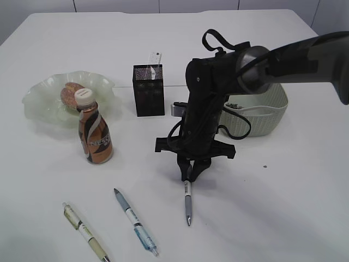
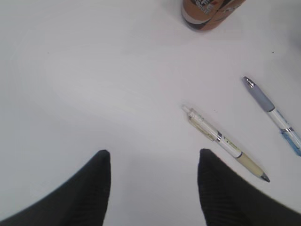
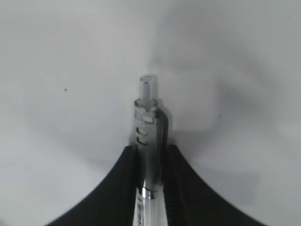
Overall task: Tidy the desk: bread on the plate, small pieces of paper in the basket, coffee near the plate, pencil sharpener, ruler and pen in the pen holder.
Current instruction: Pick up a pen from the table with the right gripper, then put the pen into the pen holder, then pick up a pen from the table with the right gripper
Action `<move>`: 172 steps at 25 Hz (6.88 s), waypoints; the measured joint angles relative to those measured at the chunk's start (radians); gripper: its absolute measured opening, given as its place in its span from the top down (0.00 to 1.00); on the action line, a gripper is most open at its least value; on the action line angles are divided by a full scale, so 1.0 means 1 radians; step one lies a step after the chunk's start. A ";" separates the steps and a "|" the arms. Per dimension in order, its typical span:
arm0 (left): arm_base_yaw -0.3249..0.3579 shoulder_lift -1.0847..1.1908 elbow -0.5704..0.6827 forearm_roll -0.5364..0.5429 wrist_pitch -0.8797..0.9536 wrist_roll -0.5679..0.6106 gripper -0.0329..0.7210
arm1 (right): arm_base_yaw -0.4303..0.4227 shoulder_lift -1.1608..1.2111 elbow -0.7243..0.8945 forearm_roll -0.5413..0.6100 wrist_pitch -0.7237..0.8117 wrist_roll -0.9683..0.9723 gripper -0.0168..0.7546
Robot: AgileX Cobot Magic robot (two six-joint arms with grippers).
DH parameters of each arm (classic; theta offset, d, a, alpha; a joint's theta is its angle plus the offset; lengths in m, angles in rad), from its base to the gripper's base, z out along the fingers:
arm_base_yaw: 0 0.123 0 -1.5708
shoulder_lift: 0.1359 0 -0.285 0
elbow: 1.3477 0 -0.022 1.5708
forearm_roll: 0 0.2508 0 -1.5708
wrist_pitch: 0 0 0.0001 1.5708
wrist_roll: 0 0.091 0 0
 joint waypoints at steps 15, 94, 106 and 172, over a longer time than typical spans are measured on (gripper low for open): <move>0.000 0.000 0.000 0.000 -0.017 0.000 0.38 | 0.000 -0.109 0.000 -0.009 -0.024 -0.205 0.83; 0.000 0.000 0.000 0.000 -0.003 0.000 0.38 | -0.204 0.109 -0.271 1.632 -0.666 -1.798 0.83; 0.000 0.000 0.000 0.000 -0.003 0.000 0.38 | -0.204 0.109 -0.271 1.632 -0.613 -1.838 0.80; 0.000 0.000 0.000 0.004 0.001 0.000 0.38 | 0.408 -0.060 -0.270 -0.108 0.219 -0.286 0.50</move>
